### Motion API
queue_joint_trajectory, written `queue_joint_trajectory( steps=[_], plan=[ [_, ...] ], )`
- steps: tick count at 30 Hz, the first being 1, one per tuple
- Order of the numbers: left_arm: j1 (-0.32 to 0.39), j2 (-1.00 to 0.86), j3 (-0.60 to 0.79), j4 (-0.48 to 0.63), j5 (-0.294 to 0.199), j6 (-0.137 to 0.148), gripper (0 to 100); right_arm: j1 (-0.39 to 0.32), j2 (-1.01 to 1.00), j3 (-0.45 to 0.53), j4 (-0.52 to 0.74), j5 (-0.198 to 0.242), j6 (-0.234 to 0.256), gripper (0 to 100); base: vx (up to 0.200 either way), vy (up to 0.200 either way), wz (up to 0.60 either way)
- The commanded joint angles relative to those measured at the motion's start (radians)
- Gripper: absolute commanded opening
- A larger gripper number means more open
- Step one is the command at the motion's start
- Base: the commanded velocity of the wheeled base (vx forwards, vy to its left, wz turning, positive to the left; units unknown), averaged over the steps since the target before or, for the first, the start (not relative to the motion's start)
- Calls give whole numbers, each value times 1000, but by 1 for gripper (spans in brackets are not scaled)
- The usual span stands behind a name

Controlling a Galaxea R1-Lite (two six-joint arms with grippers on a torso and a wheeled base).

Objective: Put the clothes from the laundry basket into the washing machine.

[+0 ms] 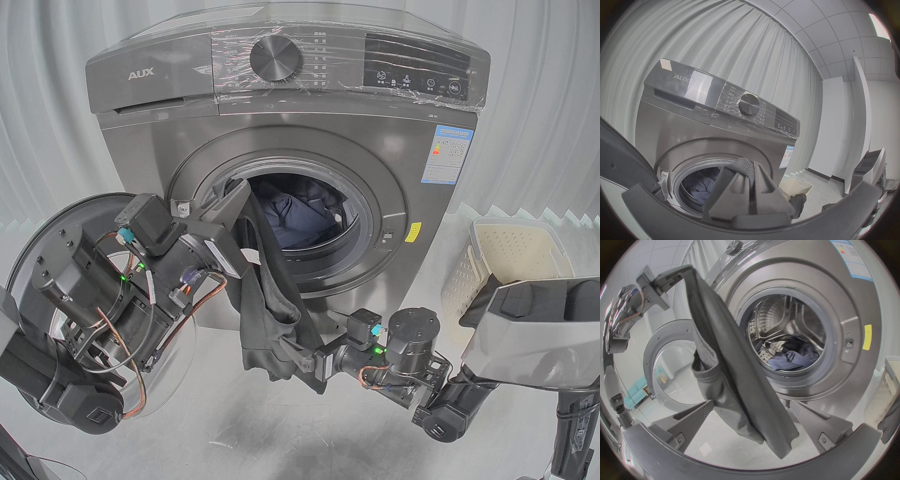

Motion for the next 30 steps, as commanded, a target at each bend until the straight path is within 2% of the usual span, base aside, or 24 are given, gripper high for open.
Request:
queue_joint_trajectory(
  steps=[1, 9, 12, 25, 29, 30],
  plan=[
    [-13, -8, -1, -1, 0, -1, 0, 22, 55, -58, 6, 6, 0, 100, 0, 0, 0],
    [-26, -21, 4, -1, 0, -1, 0, -6, 168, -240, 24, 0, -16, 100, 0, 0, 0],
    [-26, -21, 4, -1, 0, -1, 0, -3, 193, -277, 24, 0, -17, 100, 0, 0, 0],
    [-28, -27, 2, -1, 0, -4, 0, 22, 219, -374, 20, 0, -14, 100, 0, 0, 0],
    [-26, -31, -1, -1, 0, -6, 0, 14, 236, -389, 18, -21, -8, 100, 0, 0, 0],
    [-25, -31, -1, -1, 0, -7, 0, 10, 236, -389, 15, -27, -8, 0, 0, 0, 0]
  ],
)
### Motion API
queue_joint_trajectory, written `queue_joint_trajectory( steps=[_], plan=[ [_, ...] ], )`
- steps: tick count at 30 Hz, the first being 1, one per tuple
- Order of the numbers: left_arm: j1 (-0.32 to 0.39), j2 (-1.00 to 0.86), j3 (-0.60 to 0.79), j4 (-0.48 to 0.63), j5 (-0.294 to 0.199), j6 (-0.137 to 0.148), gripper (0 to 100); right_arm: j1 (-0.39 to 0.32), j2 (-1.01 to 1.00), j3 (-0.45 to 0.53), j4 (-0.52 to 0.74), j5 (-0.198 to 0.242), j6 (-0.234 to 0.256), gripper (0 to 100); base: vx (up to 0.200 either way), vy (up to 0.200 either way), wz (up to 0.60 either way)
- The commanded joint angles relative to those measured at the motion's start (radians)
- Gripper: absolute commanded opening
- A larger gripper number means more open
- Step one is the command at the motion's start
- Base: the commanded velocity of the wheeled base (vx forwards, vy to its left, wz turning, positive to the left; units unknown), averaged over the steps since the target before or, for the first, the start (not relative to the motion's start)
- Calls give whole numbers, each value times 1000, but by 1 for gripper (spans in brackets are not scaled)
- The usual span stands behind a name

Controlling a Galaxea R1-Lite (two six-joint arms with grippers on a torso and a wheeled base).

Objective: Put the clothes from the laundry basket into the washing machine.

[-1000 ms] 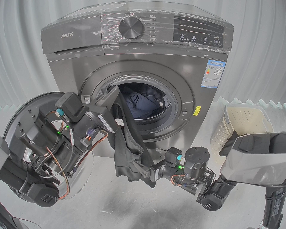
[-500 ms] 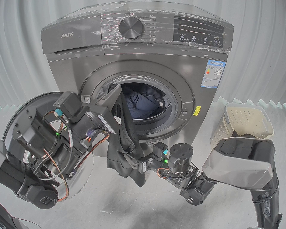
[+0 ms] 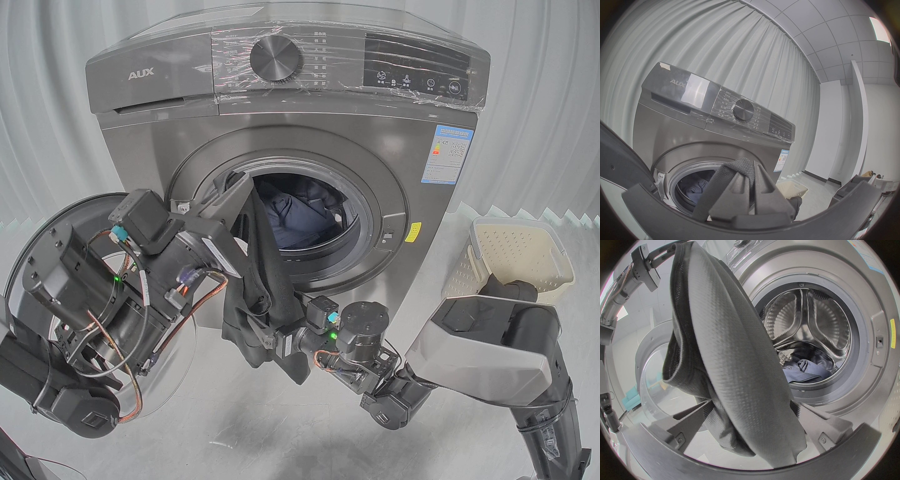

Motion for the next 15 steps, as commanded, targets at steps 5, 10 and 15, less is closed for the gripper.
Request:
queue_joint_trajectory(
  steps=[5, 10, 15],
  plan=[
    [11, -4, 0, -1, 0, -1, 0, -29, -12, 12, -15, -10, 16, 0, 0, 0, 0],
    [21, -2, 4, -1, -1, -3, 0, -68, -115, 105, -30, -11, 29, 0, 0, 0, 0],
    [64, 7, 35, 1, -21, -1, 0, -114, -216, 171, -30, -44, 39, 0, 0, 0, 0]
  ],
)
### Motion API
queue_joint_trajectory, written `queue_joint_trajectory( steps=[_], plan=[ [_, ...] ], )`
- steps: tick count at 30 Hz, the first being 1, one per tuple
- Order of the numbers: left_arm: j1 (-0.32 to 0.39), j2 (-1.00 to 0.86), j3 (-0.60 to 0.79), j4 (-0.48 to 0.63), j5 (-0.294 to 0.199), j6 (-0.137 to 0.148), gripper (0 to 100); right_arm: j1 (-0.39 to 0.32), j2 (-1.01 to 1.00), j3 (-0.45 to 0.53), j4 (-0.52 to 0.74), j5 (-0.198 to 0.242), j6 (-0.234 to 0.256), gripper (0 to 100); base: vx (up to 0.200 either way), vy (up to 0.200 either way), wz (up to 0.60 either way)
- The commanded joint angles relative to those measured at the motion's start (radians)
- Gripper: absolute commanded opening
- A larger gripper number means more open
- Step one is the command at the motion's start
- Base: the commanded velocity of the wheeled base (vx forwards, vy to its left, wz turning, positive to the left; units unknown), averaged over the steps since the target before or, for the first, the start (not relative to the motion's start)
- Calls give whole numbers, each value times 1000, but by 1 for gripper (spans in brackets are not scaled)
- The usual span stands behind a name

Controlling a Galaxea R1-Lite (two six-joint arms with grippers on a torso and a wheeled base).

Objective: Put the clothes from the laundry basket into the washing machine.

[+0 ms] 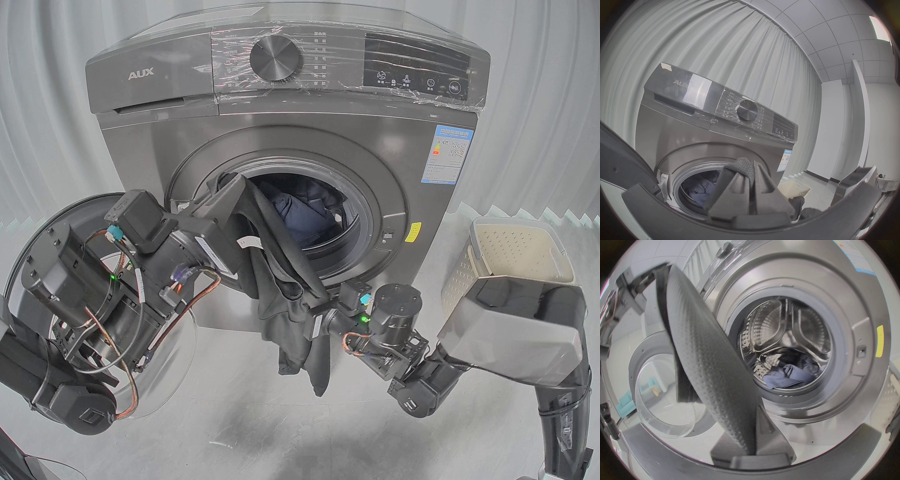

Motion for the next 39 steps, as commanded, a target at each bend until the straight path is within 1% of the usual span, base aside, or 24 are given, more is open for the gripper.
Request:
queue_joint_trajectory(
  steps=[1, 2, 3, 4, 5, 8, 11, 12, 14, 16, 18, 23, 24, 26, 28, 32, 34, 37, 39],
  plan=[
    [55, 9, 35, 1, -35, 0, 0, -50, -133, 67, -3, -17, 12, 0, 0, 0, 0],
    [70, 11, 48, 1, -56, 0, 0, -53, -148, 76, -3, -17, 15, 0, 0, 0, 0],
    [76, 11, 55, 1, -67, 0, 0, -55, -156, 80, -5, -17, 15, 0, 0, 0, 0],
    [92, 12, 88, 1, -104, 0, 0, -56, -183, 96, -5, -17, 15, 0, 0, 0, 0],
    [95, 12, 112, 1, -122, 0, 0, -56, -196, 100, -5, -17, 15, 0, 0, 0, 0],
    [93, 20, 167, 4, -155, 10, 0, -55, -225, 105, -3, -19, 15, 0, 0, 0, 0],
    [87, 34, 200, 3, -159, 11, 0, -47, -242, 105, -2, -21, 15, 0, 0, 0, 0],
    [81, 62, 233, 3, -161, 20, 0, -41, -257, 102, -2, -22, 15, 0, 0, 0, 0],
    [81, 97, 255, 1, -162, 40, 0, -35, -268, 102, -2, -22, 15, 0, 0, 0, 0],
    [83, 140, 261, 1, -161, 62, 0, -25, -272, 99, -2, -22, 15, 0, 0, 0, 0],
    [87, 164, 255, -1, -159, 74, 0, -25, -277, 99, -2, -22, 15, 0, 0, 0, 0],
    [89, 161, 255, -1, -159, 73, 0, -25, -277, 102, 0, -24, 15, 0, 0, 0, 0],
    [89, 161, 255, -1, -159, 73, 100, -25, -277, 102, 0, -24, 15, 0, 0, 0, 0],
    [86, 157, 264, -1, -164, 65, 100, -38, -277, 94, 4, -22, 14, 0, 0, 0, 0],
    [84, 157, 284, 1, -167, 68, 100, -44, -277, 90, 6, -24, 14, 0, 0, 0, 0],
    [83, 157, 316, -1, -213, 73, 100, -58, -279, 76, 10, -24, 14, 0, 0, 0, 0],
    [83, 157, 342, -1, -228, 76, 100, -61, -277, 65, 12, -24, 14, 0, 0, 0, 0],
    [81, 155, 370, -1, -244, 77, 100, -65, -277, 54, 13, -24, 14, 0, 0, 0, 0],
    [81, 155, 371, -1, -244, 77, 100, -65, -277, 51, 13, -24, 14, 0, 0, 0, 0]
  ],
)
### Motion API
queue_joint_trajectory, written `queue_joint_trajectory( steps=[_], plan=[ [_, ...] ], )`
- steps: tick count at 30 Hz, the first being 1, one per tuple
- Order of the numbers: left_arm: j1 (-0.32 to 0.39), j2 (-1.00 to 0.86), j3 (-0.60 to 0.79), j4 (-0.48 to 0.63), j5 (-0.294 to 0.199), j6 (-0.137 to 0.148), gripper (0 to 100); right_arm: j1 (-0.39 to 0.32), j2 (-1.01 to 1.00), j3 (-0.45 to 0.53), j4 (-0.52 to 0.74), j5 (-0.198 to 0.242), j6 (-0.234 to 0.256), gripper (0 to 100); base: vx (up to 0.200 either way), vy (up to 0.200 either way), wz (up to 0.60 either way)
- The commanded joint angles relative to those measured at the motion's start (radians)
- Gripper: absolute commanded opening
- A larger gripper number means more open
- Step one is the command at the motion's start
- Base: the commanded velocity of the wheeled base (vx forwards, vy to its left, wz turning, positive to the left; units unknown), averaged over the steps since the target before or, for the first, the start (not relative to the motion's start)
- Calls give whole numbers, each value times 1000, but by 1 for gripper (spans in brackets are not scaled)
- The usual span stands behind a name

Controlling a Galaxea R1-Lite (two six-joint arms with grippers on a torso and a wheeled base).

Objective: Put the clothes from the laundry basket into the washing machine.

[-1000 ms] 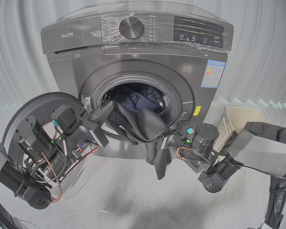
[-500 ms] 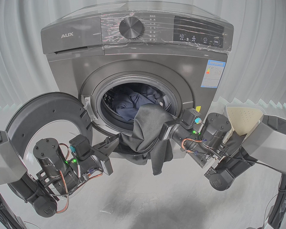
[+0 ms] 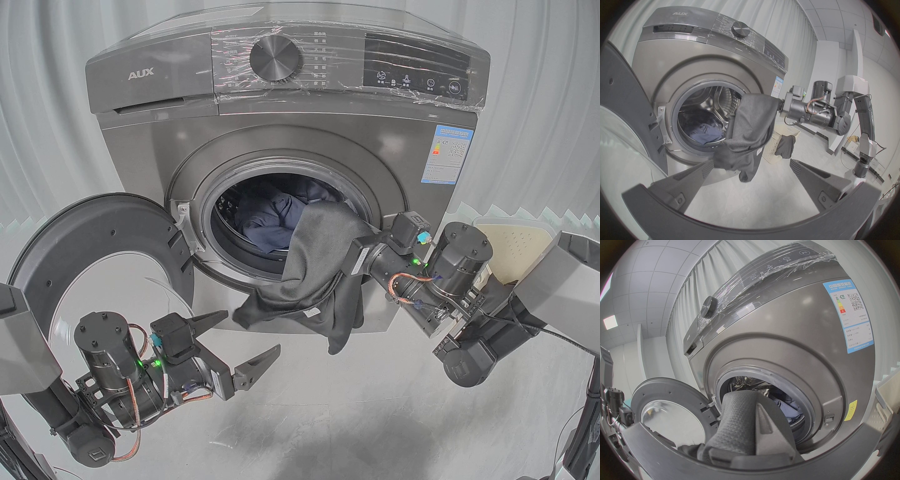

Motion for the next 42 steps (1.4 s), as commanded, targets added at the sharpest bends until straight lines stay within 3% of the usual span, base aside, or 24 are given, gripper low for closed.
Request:
queue_joint_trajectory(
  steps=[1, 5, 10, 15, 24, 38, 42],
  plan=[
    [-2, 1, 20, 0, -2, 0, 100, -2, -1, -14, 0, 0, 0, 0, 0, 0, 0],
    [-2, 3, 43, 0, -7, 3, 100, -2, -1, -23, 1, -2, 0, 0, 0, 0, 0],
    [-3, 18, 32, 0, -13, 34, 100, 8, 2, -21, 0, -2, 0, 0, 0, 0, 0],
    [-19, 23, 0, 0, -11, 26, 100, 31, 0, -17, 1, -2, -2, 0, 0, 0, 0],
    [-69, 153, -212, 0, 7, 26, 100, 85, 2, -24, 20, -17, -8, 0, 0, 0, 0],
    [-71, 291, -344, -2, 10, 22, 100, 107, -1, -32, 23, -31, -5, 0, 0, 0, 0],
    [-65, 320, -400, -2, 38, 19, 100, 117, -1, -34, 23, -32, -2, 0, 0, 0, 0]
  ],
)
